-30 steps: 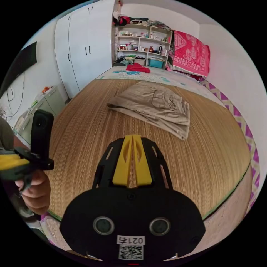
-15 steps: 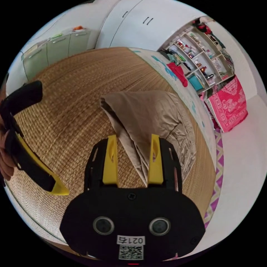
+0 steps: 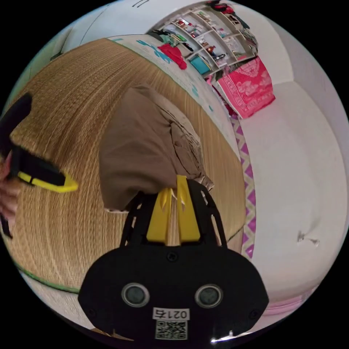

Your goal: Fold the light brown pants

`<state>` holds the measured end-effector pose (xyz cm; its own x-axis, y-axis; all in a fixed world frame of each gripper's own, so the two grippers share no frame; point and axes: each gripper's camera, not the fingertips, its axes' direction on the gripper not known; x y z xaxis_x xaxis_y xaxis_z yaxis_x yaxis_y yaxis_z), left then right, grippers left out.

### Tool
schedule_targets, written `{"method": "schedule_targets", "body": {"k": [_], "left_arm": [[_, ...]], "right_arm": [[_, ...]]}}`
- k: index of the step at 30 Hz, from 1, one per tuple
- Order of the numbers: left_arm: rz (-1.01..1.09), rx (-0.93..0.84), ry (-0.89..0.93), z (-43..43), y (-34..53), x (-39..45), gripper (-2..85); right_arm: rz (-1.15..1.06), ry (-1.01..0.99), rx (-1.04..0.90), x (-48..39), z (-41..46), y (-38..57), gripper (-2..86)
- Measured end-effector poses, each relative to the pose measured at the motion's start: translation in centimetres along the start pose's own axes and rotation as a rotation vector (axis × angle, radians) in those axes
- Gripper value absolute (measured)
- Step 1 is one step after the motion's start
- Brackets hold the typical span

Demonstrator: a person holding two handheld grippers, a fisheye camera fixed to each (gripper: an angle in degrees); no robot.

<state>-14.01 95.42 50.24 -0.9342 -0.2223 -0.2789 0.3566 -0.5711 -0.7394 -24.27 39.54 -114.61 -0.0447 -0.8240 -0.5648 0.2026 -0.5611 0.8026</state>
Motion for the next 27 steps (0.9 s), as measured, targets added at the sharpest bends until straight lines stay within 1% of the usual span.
{"method": "schedule_targets", "body": {"k": [1, 2, 4, 5, 7, 8, 10, 11, 12, 13, 14, 15, 16, 18, 19, 21, 23, 25, 26, 27], "left_arm": [[0.011, -0.001, -0.009, 0.4, 0.4, 0.4, -0.9], [0.033, -0.006, -0.028, 1.1, 1.3, 1.2, -0.9], [0.066, -0.012, -0.068, 2.3, 2.8, 2.6, -0.9], [0.093, -0.025, -0.095, 3.2, 3.9, 3.5, -0.9], [0.132, -0.063, -0.109, 4.9, 5.9, 4.9, -0.9], [0.180, -0.110, -0.099, 6.3, 7.4, 6.1, -0.9], [0.274, -0.189, -0.072, 8.5, 9.8, 8.1, -0.9], [0.361, -0.235, -0.009, 9.7, 11.8, 9.6, -0.9], [0.501, -0.251, 0.093, 10.4, 14.2, 11.5, -0.9], [0.569, -0.253, 0.141, 10.7, 15.4, 12.3, -0.9], [0.668, -0.265, 0.204, 11.2, 18.0, 14.1, -0.9], [0.723, -0.286, 0.194, 11.9, 20.4, 16.0, -0.9], [0.750, -0.302, 0.167, 12.3, 21.7, 17.1, -0.9], [0.934, -0.391, 0.018, 13.7, 28.3, 22.4, -0.9], [0.984, -0.397, -0.023, 13.7, 30.2, 23.6, -0.8], [1.258, -0.345, -0.114, 12.5, 38.1, 27.4, -0.5], [1.373, -0.294, -0.186, 11.7, 42.6, 28.2, 0.2], [1.426, -0.402, -0.244, 12.4, 45.4, 28.3, 3.3], [1.456, -0.503, -0.286, 13.3, 47.0, 28.2, 6.1], [1.498, -0.553, -0.305, 13.8, 49.0, 28.1, 8.9]], "right_arm": [[0.031, -0.015, -0.031, -0.3, -2.7, 4.0, 0.6], [0.051, -0.021, -0.048, -0.7, -4.1, 6.0, 0.6], [0.119, -0.035, -0.147, -3.9, -9.7, 14.1, 0.3], [0.140, -0.034, -0.175, -4.9, -11.1, 16.0, 0.3], [0.229, -0.036, -0.303, -10.6, -16.3, 23.0, 0.1], [0.245, -0.039, -0.335, -12.4, -17.5, 24.5, 0.1], [0.264, -0.040, -0.442, -20.2, -21.4, 28.8, 0.6], [0.263, -0.062, -0.465, -22.4, -22.1, 29.5, 0.7], [0.266, -0.137, -0.494, -26.5, -23.3, 30.5, 0.9], [0.297, -0.198, -0.487, -30.3, -24.3, 30.9, 1.1], [0.301, -0.222, -0.476, -32.2, -24.8, 30.9, 1.1], [0.308, -0.256, -0.447, -35.5, -25.5, 30.6, 1.3], [0.340, -0.267, -0.410, -38.0, -26.0, 30.3, 1.4], [0.390, -0.240, -0.361, -41.1, -25.9, 29.8, 1.8], [0.446, -0.225, -0.337, -42.9, -25.4, 29.9, 2.2], [0.549, -0.220, -0.276, -45.5, -24.3, 30.5, 3.0], [0.579, -0.207, -0.244, -48.8, -22.8, 31.6, 4.1], [0.602, -0.196, -0.200, -53.0, -22.2, 34.7, 5.5], [0.626, -0.197, -0.184, -53.8, -22.4, 36.0, 5.9], [0.708, -0.208, -0.150, -55.0, -22.7, 39.0, 7.0]]}}
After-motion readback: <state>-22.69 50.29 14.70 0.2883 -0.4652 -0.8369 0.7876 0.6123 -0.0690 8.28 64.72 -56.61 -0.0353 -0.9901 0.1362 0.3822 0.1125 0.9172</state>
